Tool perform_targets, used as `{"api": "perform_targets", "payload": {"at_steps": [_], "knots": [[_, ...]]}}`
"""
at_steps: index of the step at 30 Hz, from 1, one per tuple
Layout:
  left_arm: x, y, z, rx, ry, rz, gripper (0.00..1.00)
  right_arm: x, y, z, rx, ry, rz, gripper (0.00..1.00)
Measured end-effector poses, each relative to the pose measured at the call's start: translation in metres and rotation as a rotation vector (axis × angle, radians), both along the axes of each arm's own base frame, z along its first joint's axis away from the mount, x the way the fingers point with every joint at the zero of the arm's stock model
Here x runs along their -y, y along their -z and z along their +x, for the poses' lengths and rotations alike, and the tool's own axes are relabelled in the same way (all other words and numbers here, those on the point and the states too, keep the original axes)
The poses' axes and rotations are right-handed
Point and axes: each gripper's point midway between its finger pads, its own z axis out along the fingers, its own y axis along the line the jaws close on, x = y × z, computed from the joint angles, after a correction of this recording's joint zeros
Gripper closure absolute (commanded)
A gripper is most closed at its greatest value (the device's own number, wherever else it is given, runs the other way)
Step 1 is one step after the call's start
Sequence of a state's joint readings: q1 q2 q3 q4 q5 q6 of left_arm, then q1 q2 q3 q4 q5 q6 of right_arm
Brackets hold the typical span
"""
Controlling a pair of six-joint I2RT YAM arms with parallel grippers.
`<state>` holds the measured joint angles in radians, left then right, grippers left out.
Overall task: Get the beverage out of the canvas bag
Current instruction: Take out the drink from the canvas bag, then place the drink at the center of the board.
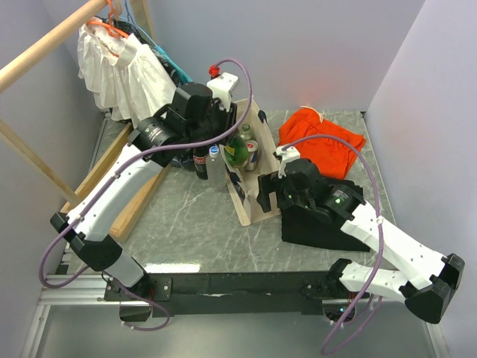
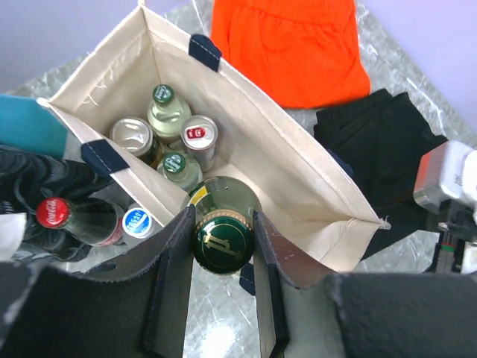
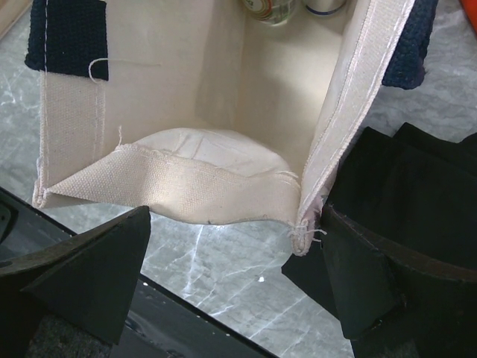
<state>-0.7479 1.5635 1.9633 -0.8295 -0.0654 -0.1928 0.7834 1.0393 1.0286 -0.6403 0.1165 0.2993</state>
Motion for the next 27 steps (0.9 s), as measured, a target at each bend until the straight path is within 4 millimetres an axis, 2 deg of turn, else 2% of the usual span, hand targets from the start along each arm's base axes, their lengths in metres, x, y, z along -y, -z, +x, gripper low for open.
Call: {"api": "perform_targets", "payload": {"at_steps": [9,15,27], "knots": [[-0.009,-0.018,-0.002,0.055,-0.015,-0.014,0.99,-0.002,0.000,0.000,-0.006,0.004,-0.001,0.00],[-0.023,-0.027,-0.005,0.090,-0.057,-0.016,0.99,-0.003,-0.001,0.000,-0.010,0.007,0.000,0.00],[-0.057,-0.012,-0.006,0.108,-0.183,0.038,0.99,-0.006,-0.001,0.001,-0.012,0.004,-0.003,0.00]]}}
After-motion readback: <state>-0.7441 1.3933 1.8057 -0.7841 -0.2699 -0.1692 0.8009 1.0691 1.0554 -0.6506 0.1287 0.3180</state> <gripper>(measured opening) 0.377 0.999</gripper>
